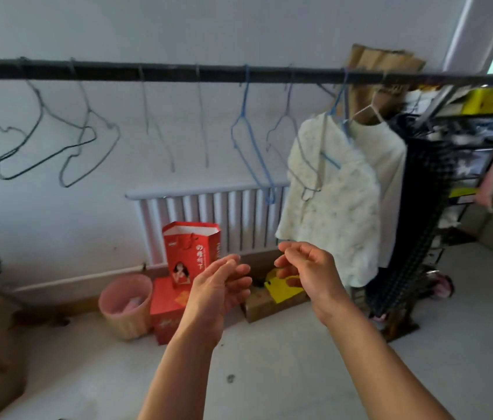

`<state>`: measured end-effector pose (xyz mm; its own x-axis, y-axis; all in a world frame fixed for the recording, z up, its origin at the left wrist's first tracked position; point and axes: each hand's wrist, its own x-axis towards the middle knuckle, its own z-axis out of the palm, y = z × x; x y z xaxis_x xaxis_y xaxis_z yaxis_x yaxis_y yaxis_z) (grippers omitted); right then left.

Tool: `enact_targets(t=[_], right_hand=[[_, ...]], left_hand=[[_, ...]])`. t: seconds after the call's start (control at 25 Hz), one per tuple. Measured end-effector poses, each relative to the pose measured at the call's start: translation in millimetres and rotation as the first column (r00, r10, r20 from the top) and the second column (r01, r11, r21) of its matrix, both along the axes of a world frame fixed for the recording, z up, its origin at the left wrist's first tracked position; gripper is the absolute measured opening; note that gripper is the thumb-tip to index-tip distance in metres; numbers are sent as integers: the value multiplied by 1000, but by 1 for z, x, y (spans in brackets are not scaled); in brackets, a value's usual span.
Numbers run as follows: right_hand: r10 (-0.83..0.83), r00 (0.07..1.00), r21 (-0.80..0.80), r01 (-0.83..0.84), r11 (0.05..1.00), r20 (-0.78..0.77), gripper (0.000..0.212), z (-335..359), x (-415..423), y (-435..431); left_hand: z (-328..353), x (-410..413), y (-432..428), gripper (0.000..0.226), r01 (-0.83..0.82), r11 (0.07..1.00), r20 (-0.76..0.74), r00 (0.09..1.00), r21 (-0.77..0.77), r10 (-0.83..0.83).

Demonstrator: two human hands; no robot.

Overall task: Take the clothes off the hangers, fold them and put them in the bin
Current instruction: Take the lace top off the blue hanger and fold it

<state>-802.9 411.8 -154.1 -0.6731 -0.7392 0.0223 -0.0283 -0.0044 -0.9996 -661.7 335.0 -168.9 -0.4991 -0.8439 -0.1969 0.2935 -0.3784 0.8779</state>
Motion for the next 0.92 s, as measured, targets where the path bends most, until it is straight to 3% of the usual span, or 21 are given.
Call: enact_targets(t=[0.16, 0.32, 0.44, 0.52, 0.56, 0.68, 0.76, 0.92], right_hand=[[-95, 992, -119, 84, 989, -89, 16, 41, -72, 26], [-211, 927, -209, 150, 966, -311, 17, 75, -138, 25], [-347, 716, -187, 296, 937, -606, 15, 90, -179, 4], [-286, 563, -49, 399, 916, -776, 26, 97, -196, -14], [-204, 548, 63, 429, 901, -811, 35, 99, -201, -21], [-26, 630, 300, 405, 863, -776, 52, 97, -206, -39], [-11, 641, 324, 403, 856, -767, 43, 92, -208, -45], [-98, 567, 214, 459, 863, -818, 28, 91, -209, -49]], left_hand=[[18, -69, 29, 19, 61, 996, 19, 998, -63, -60], [36, -115, 46, 19, 54, 990, 22, 998, -127, -52], [44, -131, 53, 18, 60, 985, 52, 997, -160, -53], [47, -133, 55, 18, 63, 983, 69, 996, -175, -52], [48, -132, 55, 17, 63, 981, 75, 996, -182, -50], [52, -128, 51, 18, 61, 976, 91, 995, -211, -42], [54, -125, 48, 17, 59, 973, 98, 994, -222, -38], [54, -122, 42, 16, 52, 967, 129, 991, -250, -19]])
